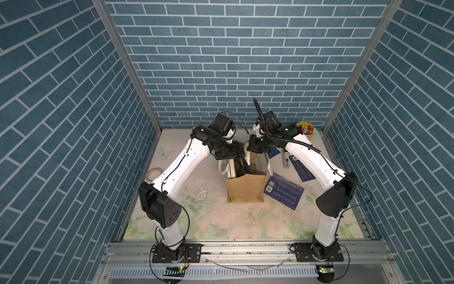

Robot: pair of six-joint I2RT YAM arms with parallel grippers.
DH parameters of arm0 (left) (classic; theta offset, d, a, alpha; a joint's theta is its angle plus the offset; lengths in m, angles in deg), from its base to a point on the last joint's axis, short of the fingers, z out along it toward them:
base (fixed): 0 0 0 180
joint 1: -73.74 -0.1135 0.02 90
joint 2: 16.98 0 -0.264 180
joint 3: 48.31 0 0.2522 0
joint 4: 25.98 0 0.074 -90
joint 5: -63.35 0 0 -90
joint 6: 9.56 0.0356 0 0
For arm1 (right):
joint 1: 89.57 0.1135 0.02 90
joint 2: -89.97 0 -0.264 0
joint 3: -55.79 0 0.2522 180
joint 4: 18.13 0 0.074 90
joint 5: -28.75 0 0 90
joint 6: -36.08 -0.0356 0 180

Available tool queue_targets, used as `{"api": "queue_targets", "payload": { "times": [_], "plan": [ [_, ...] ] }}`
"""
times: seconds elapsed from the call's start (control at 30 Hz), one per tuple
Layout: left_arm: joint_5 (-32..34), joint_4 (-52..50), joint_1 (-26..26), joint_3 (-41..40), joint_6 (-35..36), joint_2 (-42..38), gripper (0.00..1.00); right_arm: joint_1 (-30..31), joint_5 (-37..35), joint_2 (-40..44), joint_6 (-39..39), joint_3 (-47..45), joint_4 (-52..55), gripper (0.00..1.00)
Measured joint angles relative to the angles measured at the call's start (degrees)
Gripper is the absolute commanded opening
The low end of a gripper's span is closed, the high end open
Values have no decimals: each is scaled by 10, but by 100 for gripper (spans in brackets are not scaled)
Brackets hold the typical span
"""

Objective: Take out the books from the canvas bag
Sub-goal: Pick up the book from the canvas bag.

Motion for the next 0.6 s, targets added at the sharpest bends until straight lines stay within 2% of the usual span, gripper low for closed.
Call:
{"api": "queue_targets", "payload": {
  "times": [0.33,0.6],
  "plan": [
    [54,-12,21,5,23,5,88,-5,12,3,-30,-7,-15,0],
    [73,-12,21,5,32,-5,91,-28,29,56,-46,-75,-36,0]
  ]
}}
